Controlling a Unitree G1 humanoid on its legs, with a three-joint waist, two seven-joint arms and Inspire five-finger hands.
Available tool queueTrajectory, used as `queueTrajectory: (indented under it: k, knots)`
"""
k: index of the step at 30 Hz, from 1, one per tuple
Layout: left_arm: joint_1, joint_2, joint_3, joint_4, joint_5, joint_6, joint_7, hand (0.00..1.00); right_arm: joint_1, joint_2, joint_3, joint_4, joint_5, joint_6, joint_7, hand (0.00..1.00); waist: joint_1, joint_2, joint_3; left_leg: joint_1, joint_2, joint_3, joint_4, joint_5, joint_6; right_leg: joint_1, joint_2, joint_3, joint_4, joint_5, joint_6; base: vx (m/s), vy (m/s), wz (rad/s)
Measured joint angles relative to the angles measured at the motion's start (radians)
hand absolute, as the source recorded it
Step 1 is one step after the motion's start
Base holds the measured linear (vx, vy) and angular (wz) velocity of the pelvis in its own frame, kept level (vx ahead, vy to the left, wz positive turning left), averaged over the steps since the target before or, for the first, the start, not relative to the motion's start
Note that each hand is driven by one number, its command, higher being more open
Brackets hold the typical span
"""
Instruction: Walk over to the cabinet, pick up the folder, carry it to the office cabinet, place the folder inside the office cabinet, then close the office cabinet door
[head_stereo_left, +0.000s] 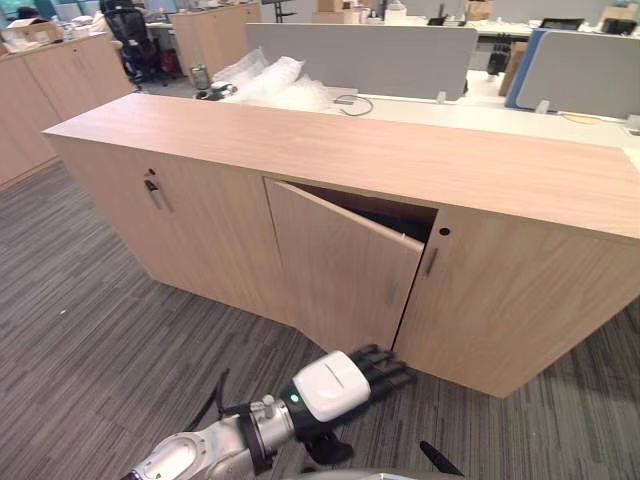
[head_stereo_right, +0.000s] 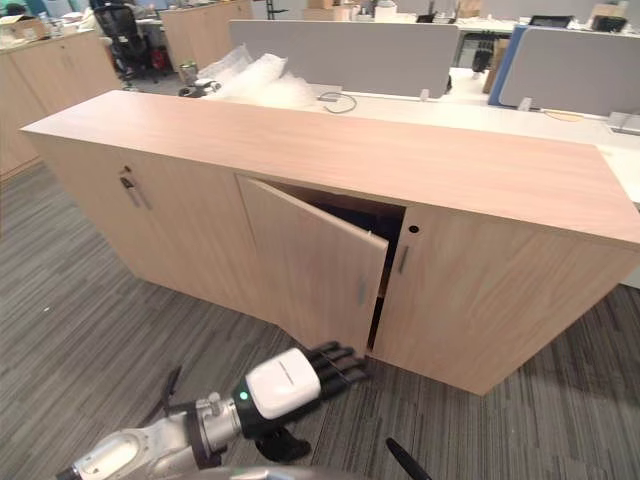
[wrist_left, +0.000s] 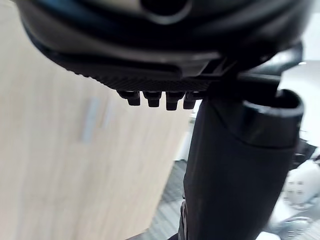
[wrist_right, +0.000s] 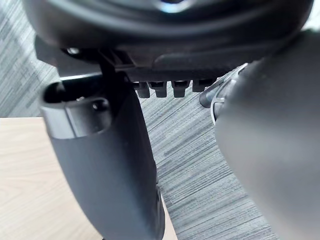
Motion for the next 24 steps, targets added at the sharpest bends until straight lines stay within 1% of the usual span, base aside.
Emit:
queueTrajectory:
  k: [1, 4, 5, 7, 8, 10, 11, 12, 13, 14, 15, 16, 17, 18, 19, 20, 21, 22, 23, 24]
  knots:
    - [-0.003, 0.000, -0.002, 0.000, 0.006, -0.002, 0.000, 1.00, 0.000, -0.002, 0.005, 0.001, 0.000, -0.002, -0.002, 1.00, -0.001, 0.001, -0.001, 0.002, 0.000, 0.001, 0.000, -0.001, 0.000, 0.002, 0.000, 0.000, -0.002, 0.006, 0.001, 0.03, -0.049, -0.03]
    - [-0.025, -0.001, -0.002, 0.002, 0.038, 0.020, 0.008, 1.00, -0.004, -0.011, 0.043, 0.002, -0.001, -0.008, -0.013, 1.00, -0.010, 0.005, -0.005, 0.005, 0.009, 0.002, 0.000, -0.002, 0.000, 0.008, 0.006, 0.000, -0.012, 0.015, 0.014, 0.05, -0.071, -0.03]
    - [-0.039, -0.010, -0.002, 0.009, 0.039, 0.031, 0.021, 1.00, -0.008, -0.011, 0.055, 0.002, -0.001, -0.008, -0.016, 1.00, -0.011, 0.005, -0.005, 0.007, 0.013, 0.001, 0.000, -0.001, 0.001, 0.014, 0.012, -0.001, -0.022, 0.016, 0.016, 0.06, -0.082, -0.01]
    - [-0.054, -0.058, 0.001, 0.049, 0.040, 0.051, 0.049, 1.00, -0.012, -0.011, 0.076, 0.002, -0.001, -0.009, -0.019, 1.00, -0.019, -0.002, -0.002, 0.022, 0.016, 0.001, 0.000, -0.003, -0.001, 0.036, 0.019, -0.003, -0.036, 0.016, 0.017, 0.06, -0.073, -0.02]
    - [-0.054, -0.095, 0.006, 0.082, 0.040, 0.062, 0.063, 1.00, -0.012, -0.009, 0.081, 0.002, -0.001, -0.009, -0.019, 1.00, -0.023, -0.005, -0.005, 0.025, 0.018, 0.002, 0.000, -0.005, -0.005, 0.040, 0.024, -0.002, -0.038, 0.015, 0.016, 0.05, -0.063, -0.07]
    - [-0.032, -0.227, 0.047, 0.182, 0.037, 0.089, 0.066, 1.00, -0.015, -0.004, 0.090, 0.001, 0.000, -0.010, -0.019, 1.00, -0.025, -0.013, -0.002, 0.026, 0.028, 0.015, 0.000, -0.008, -0.010, 0.036, 0.032, 0.009, -0.041, 0.013, 0.011, 0.04, -0.059, -0.16]
    - [-0.019, -0.266, 0.066, 0.208, 0.031, 0.096, 0.057, 1.00, -0.015, -0.004, 0.094, 0.001, 0.000, -0.011, -0.019, 1.00, -0.026, -0.016, -0.001, 0.027, 0.031, 0.018, 0.000, -0.009, -0.011, 0.035, 0.035, 0.014, -0.042, 0.013, 0.011, 0.02, -0.036, -0.24]
    - [0.016, -0.350, 0.125, 0.266, -0.020, 0.110, 0.023, 1.00, -0.015, 0.000, 0.093, 0.000, -0.001, -0.011, -0.021, 1.00, -0.028, -0.025, 0.001, 0.029, 0.037, 0.028, 0.000, -0.013, -0.016, 0.031, 0.039, 0.027, -0.043, 0.012, 0.010, 0.01, -0.024, -0.30]
    - [0.050, -0.416, 0.185, 0.312, -0.056, 0.121, 0.008, 1.00, -0.014, 0.004, 0.092, 0.000, -0.001, -0.011, -0.021, 1.00, -0.028, -0.028, 0.000, 0.032, 0.043, 0.043, 0.001, -0.018, -0.023, 0.027, 0.041, 0.041, -0.043, 0.011, 0.008, 0.01, -0.012, -0.48]
    - [0.089, -0.496, 0.267, 0.380, -0.173, 0.148, -0.022, 1.00, -0.013, 0.009, 0.088, -0.001, -0.001, -0.011, -0.024, 1.00, -0.027, -0.036, -0.004, 0.036, 0.052, 0.067, 0.003, -0.023, -0.029, 0.018, 0.049, 0.065, -0.043, 0.010, 0.004, 0.01, -0.003, -0.50]
    - [0.101, -0.530, 0.310, 0.420, -0.250, 0.168, -0.035, 1.00, -0.012, 0.013, 0.079, -0.001, -0.003, -0.009, -0.026, 1.00, -0.026, -0.040, -0.005, 0.039, 0.057, 0.077, 0.006, -0.026, -0.033, 0.014, 0.053, 0.080, -0.043, 0.011, 0.002, 0.01, -0.013, -0.62]
    - [0.110, -0.594, 0.426, 0.528, -0.379, 0.215, -0.053, 1.00, -0.008, 0.020, 0.060, -0.004, -0.006, -0.006, -0.030, 1.00, -0.025, -0.046, -0.009, 0.034, 0.074, 0.103, 0.023, -0.041, -0.039, 0.002, 0.063, 0.107, -0.040, 0.014, -0.007, 0.01, -0.024, -0.50]
    - [0.107, -0.607, 0.468, 0.569, -0.447, 0.241, -0.060, 1.00, -0.007, 0.024, 0.045, -0.005, -0.010, -0.004, -0.030, 1.00, -0.025, -0.051, -0.005, 0.026, 0.083, 0.114, 0.054, -0.058, -0.041, 0.000, 0.066, 0.117, -0.038, 0.016, -0.010, -0.01, -0.055, -0.63]
    - [0.100, -0.628, 0.565, 0.657, -0.552, 0.283, -0.066, 1.00, -0.005, 0.033, 0.006, -0.007, -0.011, -0.003, -0.029, 1.00, -0.025, -0.056, 0.007, -0.014, 0.117, 0.131, 0.174, -0.123, -0.046, 0.001, 0.074, 0.141, -0.036, 0.020, -0.017, -0.02, -0.054, -0.59]
    - [0.103, -0.641, 0.646, 0.720, -0.677, 0.325, -0.069, 1.00, 0.000, 0.035, -0.044, -0.009, -0.020, -0.002, -0.029, 1.00, -0.026, -0.043, 0.018, -0.071, 0.169, 0.137, 0.336, -0.208, -0.052, 0.001, 0.098, 0.162, -0.032, 0.023, -0.021, -0.03, -0.071, -0.59]
    - [0.107, -0.651, 0.678, 0.743, -0.756, 0.339, -0.070, 1.00, 0.004, 0.033, -0.068, -0.011, -0.022, -0.002, -0.029, 1.00, -0.025, -0.032, 0.023, -0.096, 0.195, 0.137, 0.407, -0.243, -0.054, 0.001, 0.115, 0.172, -0.032, 0.023, -0.025, -0.02, -0.041, -0.55]
    - [0.117, -0.662, 0.737, 0.780, -0.940, 0.363, -0.074, 1.00, 0.009, 0.030, -0.108, -0.013, -0.039, 0.001, -0.031, 1.00, -0.020, -0.011, 0.037, -0.138, 0.239, 0.119, 0.512, -0.294, -0.053, -0.001, 0.143, 0.193, -0.032, 0.022, -0.030, -0.02, -0.031, -0.39]
    - [0.124, -0.665, 0.773, 0.791, -0.999, 0.372, -0.073, 1.00, 0.013, 0.029, -0.115, -0.016, -0.042, 0.004, -0.033, 1.00, -0.016, -0.003, 0.042, -0.155, 0.251, 0.100, 0.544, -0.307, -0.050, -0.005, 0.152, 0.201, -0.031, 0.022, -0.031, -0.03, 0.000, -0.40]
    - [0.145, -0.683, 0.842, 0.789, -1.128, 0.379, -0.074, 1.00, 0.024, 0.020, -0.107, -0.030, -0.044, 0.010, -0.041, 1.00, -0.011, 0.003, 0.050, -0.186, 0.251, 0.033, 0.582, -0.316, -0.051, -0.025, 0.159, 0.217, -0.017, 0.022, -0.033, -0.05, 0.023, -0.37]
    - [0.159, -0.711, 0.909, 0.776, -1.205, 0.376, -0.058, 1.00, 0.029, 0.015, -0.067, -0.030, -0.055, 0.018, -0.049, 1.00, -0.002, 0.002, 0.053, -0.213, 0.229, -0.069, 0.593, -0.316, -0.052, -0.067, 0.160, 0.240, 0.010, 0.020, -0.036, -0.06, 0.038, -0.40]
